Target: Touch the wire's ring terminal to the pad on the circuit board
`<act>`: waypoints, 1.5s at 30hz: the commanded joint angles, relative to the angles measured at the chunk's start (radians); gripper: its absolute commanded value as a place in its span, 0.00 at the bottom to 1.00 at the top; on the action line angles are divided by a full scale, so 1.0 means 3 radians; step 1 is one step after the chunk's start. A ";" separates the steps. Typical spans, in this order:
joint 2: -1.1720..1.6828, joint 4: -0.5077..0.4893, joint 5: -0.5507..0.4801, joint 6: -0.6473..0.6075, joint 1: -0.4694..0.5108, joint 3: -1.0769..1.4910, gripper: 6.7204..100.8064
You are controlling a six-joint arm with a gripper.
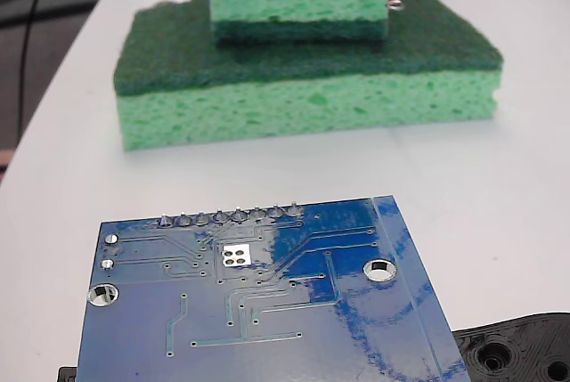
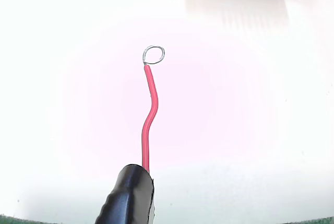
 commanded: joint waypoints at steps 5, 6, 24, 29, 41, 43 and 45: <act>0.0005 -0.0005 0.0010 0.0031 0.0010 -0.0061 0.99; 0.0005 0.0000 0.0010 0.0036 0.0015 -0.0102 0.99; -0.0977 0.0087 -0.0153 -0.0133 0.0322 -0.1324 0.99; -0.1529 -0.0179 -0.0266 -0.0199 0.0430 -0.1560 0.99; -0.2056 -0.0450 -0.0532 -0.0261 0.0680 -0.1769 0.99; -0.2183 -0.0532 -0.0573 -0.0266 0.0711 -0.1774 0.99; -0.2327 -0.0593 -0.0603 -0.0281 0.0736 -0.1805 0.99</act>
